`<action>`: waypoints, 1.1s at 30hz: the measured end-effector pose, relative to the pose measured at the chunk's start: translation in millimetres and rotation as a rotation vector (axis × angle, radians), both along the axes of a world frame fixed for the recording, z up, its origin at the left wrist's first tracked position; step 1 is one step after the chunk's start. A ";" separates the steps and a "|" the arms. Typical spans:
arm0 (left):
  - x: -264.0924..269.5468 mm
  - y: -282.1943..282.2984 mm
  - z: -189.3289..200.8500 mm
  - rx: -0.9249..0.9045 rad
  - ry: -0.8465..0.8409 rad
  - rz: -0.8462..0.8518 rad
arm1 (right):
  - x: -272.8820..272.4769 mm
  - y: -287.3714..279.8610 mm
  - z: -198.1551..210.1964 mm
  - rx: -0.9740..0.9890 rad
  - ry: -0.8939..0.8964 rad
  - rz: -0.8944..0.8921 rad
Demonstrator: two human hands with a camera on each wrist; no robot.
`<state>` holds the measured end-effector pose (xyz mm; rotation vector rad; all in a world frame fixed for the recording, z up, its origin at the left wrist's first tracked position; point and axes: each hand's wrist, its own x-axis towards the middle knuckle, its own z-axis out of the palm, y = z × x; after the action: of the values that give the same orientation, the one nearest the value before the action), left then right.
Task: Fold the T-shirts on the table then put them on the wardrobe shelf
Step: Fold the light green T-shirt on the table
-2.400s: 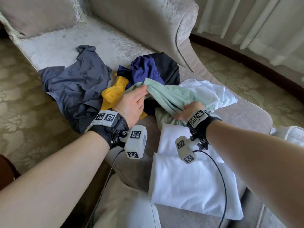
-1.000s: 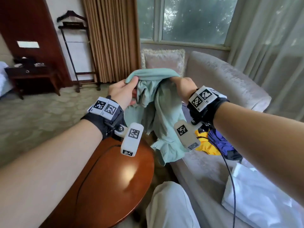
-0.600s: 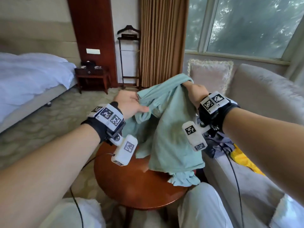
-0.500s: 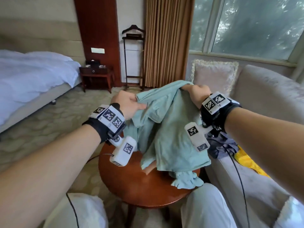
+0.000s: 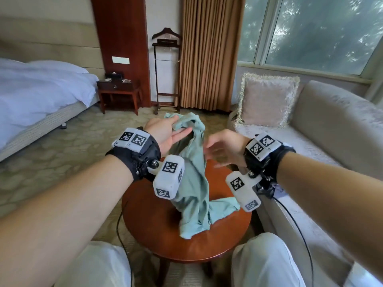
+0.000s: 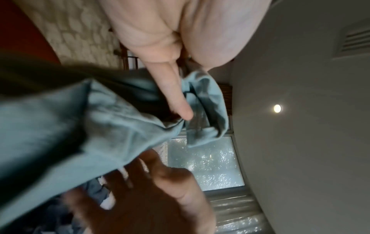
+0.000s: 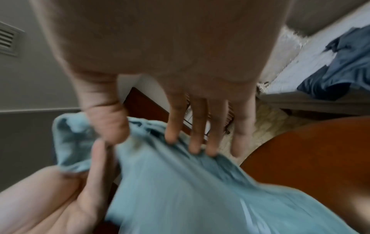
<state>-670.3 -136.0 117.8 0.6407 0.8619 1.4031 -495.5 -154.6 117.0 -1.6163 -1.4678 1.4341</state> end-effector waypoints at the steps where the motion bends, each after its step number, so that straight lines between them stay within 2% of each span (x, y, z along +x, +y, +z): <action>1: 0.8 2.0 -0.1 0.003 -0.062 -0.014 | -2.3 -2.7 -4.3 -0.030 -0.015 0.088; 3: 2.7 5.9 0.7 0.014 -0.139 -0.051 | -7.7 -2.2 -14.4 -0.019 -0.080 0.213; 4: 4.3 7.7 1.5 0.017 -0.160 -0.062 | -9.7 -0.2 -19.6 0.029 -0.119 0.211; 7: 7.8 11.5 3.9 0.010 -0.141 -0.021 | -4.4 13.1 -30.7 0.186 -0.268 0.061; 10: 0.6 16.5 -0.2 0.008 -0.006 0.029 | 7.9 20.1 -28.6 0.198 -0.327 0.005; 13: -7.0 14.6 -12.6 0.037 0.356 -0.063 | 18.2 23.8 -21.9 0.183 -0.098 -0.088; 15: -4.3 5.8 -18.6 0.060 0.603 -0.217 | 20.1 28.7 -18.3 0.175 0.085 -0.148; 17: 1.7 -3.1 -21.6 0.066 0.717 -0.410 | 15.6 24.9 -7.5 0.157 0.221 -0.213; 19: 6.2 -7.3 -24.7 0.082 0.741 -0.545 | 14.1 23.4 -1.1 0.122 0.339 -0.261; 21: 8.4 -8.9 -29.2 0.148 0.865 -0.532 | 13.0 22.8 0.3 0.063 0.419 -0.263; 24: 10.7 -5.6 -36.3 0.292 1.024 -0.336 | 12.8 21.0 -2.1 0.055 0.390 -0.239; 29: 9.0 -1.6 -36.8 0.185 0.898 -0.103 | 17.6 13.2 -3.1 0.040 0.416 -0.042; 33: 12.3 -2.4 -24.2 0.068 0.497 -0.110 | 16.2 12.4 -19.9 0.063 0.069 0.127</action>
<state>-658.0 -138.3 93.6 1.1006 1.1494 1.1929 -479.3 -142.2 97.0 -1.4439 -1.5839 1.4822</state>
